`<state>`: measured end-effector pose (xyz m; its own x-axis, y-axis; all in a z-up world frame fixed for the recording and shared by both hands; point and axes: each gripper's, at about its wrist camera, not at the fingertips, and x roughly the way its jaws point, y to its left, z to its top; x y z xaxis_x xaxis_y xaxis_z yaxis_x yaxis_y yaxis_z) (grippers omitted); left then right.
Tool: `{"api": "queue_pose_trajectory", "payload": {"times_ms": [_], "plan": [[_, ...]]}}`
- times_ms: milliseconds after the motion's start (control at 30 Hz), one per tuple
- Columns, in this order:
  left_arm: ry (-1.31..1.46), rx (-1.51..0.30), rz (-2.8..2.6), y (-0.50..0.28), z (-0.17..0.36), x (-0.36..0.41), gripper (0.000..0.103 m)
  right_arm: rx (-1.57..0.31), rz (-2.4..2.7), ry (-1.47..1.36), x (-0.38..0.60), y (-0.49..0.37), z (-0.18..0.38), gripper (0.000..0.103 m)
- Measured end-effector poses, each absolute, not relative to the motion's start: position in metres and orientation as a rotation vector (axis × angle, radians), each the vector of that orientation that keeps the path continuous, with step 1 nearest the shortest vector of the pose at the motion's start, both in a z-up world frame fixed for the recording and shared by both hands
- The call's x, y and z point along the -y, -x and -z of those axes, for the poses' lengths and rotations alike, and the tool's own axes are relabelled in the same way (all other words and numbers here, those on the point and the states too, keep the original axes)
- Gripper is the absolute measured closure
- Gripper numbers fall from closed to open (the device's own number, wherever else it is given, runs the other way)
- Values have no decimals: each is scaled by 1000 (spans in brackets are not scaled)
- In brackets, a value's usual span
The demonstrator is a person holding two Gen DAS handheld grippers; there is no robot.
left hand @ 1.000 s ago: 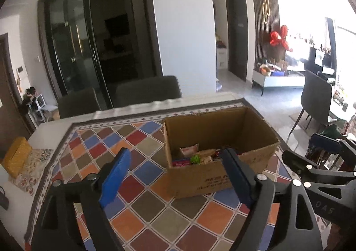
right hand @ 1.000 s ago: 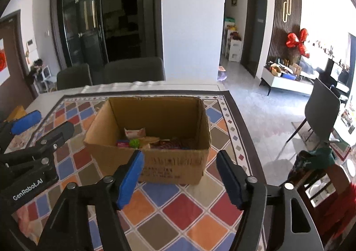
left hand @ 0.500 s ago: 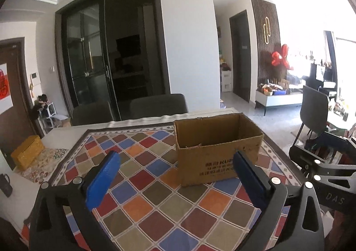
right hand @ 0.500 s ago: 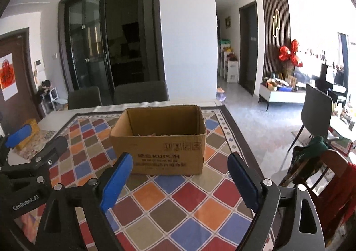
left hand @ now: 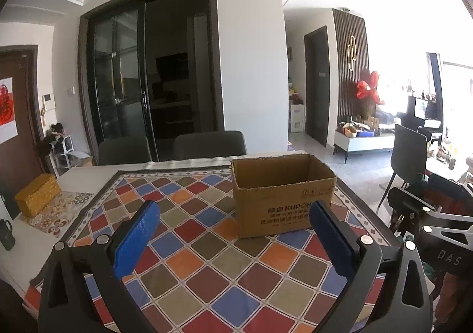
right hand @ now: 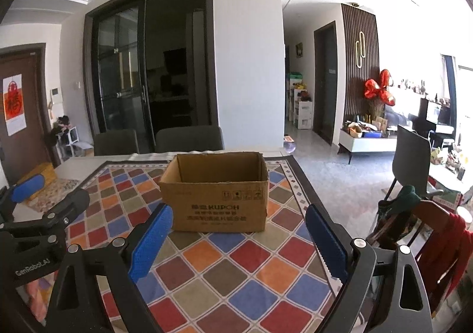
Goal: Organize snacks
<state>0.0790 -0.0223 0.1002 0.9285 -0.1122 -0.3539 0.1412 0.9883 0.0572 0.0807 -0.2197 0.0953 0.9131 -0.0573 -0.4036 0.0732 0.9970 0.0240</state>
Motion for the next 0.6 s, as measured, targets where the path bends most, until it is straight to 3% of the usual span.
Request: {"api": "queue_pose_trajectory", "payload": {"times_ms": [600], "plan": [[-90, -281, 125, -57, -110, 22, 0, -348, 70, -30, 214, -54, -103, 11]]}}
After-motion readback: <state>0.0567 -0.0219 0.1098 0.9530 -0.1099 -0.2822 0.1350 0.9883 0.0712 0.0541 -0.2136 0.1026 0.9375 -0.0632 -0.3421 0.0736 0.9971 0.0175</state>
